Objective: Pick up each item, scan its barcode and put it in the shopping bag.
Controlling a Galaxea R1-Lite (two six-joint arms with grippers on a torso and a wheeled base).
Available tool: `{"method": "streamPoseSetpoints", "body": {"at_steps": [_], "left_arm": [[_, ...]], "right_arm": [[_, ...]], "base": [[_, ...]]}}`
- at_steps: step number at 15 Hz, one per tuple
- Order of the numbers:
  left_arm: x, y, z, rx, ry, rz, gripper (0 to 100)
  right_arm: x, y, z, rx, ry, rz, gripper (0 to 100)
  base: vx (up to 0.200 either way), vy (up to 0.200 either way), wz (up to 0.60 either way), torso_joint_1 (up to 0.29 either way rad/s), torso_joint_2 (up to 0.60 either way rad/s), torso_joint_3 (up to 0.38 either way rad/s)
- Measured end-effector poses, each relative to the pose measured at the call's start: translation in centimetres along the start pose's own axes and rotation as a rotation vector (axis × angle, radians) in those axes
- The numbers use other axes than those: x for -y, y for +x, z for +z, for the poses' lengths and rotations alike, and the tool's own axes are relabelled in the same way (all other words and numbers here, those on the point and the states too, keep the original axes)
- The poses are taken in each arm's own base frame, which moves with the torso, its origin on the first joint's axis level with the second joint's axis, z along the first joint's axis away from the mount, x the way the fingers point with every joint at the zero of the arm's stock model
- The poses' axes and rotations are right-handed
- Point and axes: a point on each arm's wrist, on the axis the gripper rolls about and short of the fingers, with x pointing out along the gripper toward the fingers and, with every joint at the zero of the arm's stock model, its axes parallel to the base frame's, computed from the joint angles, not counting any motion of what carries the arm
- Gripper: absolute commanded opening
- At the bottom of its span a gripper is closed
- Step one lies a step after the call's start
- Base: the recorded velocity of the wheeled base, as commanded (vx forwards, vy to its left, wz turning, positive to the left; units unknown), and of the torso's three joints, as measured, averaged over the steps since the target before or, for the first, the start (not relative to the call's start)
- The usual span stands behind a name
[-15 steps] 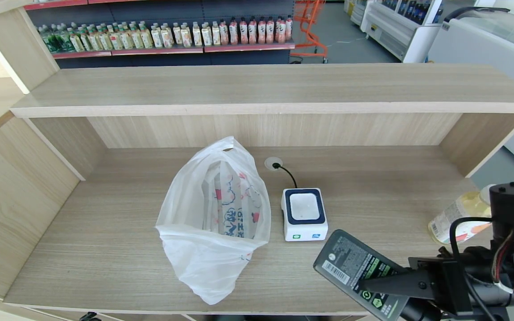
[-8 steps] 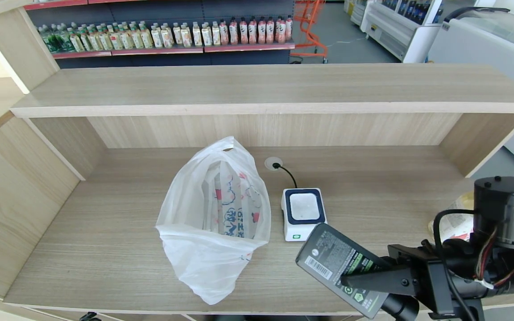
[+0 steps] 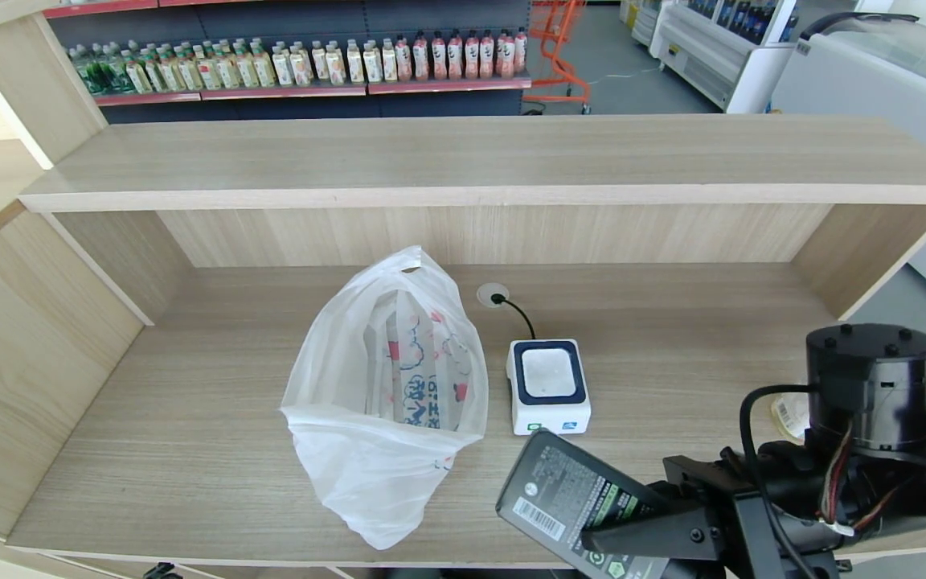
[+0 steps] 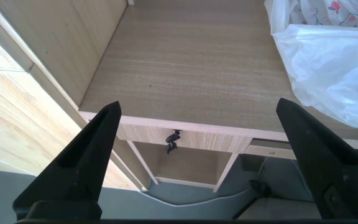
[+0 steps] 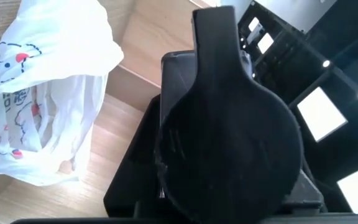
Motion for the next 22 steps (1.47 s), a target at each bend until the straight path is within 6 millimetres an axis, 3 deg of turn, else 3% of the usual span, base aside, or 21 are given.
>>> {"method": "streamPoseSetpoints", "body": {"at_steps": [15,19,22], "left_arm": [[0.0,0.0,0.0,0.000,0.000,0.000,100],[0.0,0.0,0.0,0.000,0.000,0.000,100],[0.0,0.0,0.0,0.000,0.000,0.000,100]], "right_arm": [[0.4,-0.3,-1.3,-0.039,0.028,-0.004,0],[2.6,-3.1,-2.5,-0.195,0.576,0.019,0],[4.6,-5.8,-1.8,-0.272,0.716,-0.007,0]], "base": [[0.000,0.000,0.00,0.000,0.00,0.000],[0.000,0.000,0.00,0.000,0.00,0.000],[0.000,0.000,0.00,0.000,0.00,0.000]]}}
